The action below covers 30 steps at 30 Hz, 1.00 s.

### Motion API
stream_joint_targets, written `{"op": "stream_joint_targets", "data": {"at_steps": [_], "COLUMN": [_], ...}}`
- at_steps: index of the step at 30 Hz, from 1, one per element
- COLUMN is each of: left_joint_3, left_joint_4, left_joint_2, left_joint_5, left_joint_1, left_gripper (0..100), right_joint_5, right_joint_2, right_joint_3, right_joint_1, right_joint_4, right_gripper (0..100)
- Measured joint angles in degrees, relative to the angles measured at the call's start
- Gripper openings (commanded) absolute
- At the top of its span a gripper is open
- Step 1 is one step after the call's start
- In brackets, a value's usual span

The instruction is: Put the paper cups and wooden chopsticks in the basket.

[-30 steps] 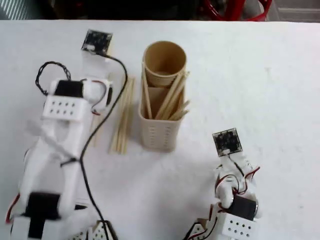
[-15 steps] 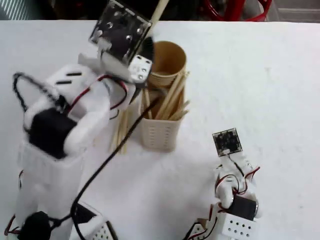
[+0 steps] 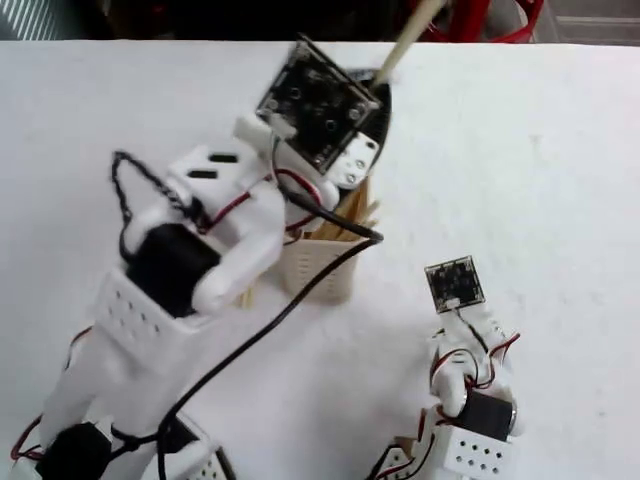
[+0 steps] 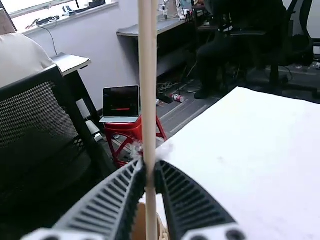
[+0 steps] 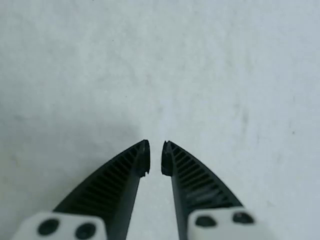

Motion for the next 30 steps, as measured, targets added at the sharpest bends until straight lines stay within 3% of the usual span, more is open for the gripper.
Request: {"op": "stream_joint_targets", "data": {"at_steps": [13, 17, 30], "left_joint_3": [12.2, 12.8, 12.8], "left_joint_4": [-4.0, -4.1, -4.1], "left_joint_2": [0.1, 0.1, 0.1], "left_joint_5": [-2.9, -3.2, -3.2], "left_joint_1": [0.0, 0.0, -0.2], "left_gripper": [3, 7, 8], "right_joint_5": [0.0, 0.0, 0.0], "right_joint_2": [0.0, 0.0, 0.0], "right_joint_3": [0.0, 0.0, 0.0], "right_joint_1": [0.0, 0.0, 0.0], "right_joint_4": [0.0, 0.0, 0.0], "right_gripper": [5.7, 5.7, 5.7]}}
